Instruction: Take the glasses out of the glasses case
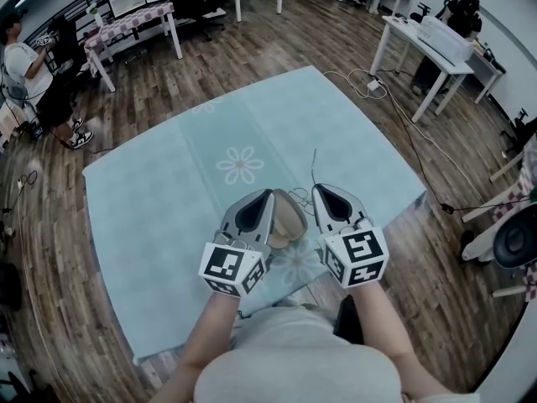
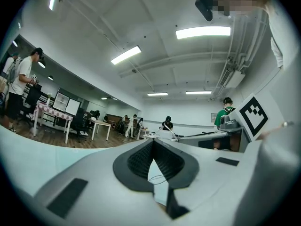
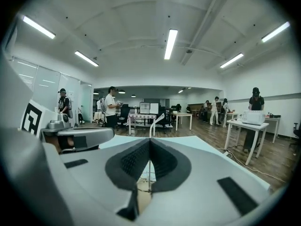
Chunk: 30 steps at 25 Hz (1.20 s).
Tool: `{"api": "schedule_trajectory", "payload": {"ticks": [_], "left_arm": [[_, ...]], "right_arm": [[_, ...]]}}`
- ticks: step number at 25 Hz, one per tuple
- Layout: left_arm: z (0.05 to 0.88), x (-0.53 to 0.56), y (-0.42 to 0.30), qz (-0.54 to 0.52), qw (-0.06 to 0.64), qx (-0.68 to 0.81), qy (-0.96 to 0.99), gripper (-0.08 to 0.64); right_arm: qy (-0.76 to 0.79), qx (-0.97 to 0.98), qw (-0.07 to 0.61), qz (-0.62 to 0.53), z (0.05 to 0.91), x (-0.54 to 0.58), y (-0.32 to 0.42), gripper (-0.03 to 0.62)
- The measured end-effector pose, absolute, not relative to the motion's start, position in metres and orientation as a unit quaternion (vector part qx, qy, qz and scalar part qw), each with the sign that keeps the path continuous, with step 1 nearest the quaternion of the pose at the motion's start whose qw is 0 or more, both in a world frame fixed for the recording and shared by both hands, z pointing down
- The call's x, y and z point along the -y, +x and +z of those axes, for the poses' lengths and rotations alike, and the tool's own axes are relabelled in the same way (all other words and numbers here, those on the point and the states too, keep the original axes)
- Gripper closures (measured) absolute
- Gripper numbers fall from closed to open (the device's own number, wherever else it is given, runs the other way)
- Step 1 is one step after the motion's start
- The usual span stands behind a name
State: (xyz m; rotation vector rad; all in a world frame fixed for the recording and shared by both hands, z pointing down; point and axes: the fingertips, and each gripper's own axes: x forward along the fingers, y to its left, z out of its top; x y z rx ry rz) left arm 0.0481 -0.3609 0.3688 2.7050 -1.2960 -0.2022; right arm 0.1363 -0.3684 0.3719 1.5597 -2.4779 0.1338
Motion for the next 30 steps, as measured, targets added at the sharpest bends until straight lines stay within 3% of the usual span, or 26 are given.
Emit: {"api": "schedule_trajectory", "payload": {"ticks": [30], "left_arm": [[0.368,0.359,0.050,-0.049,0.054,0.426,0.902,0.552]], "right_arm": [[0.572,0.818,0.049,0.031,0.352,0.359,0.164,0.584]]}}
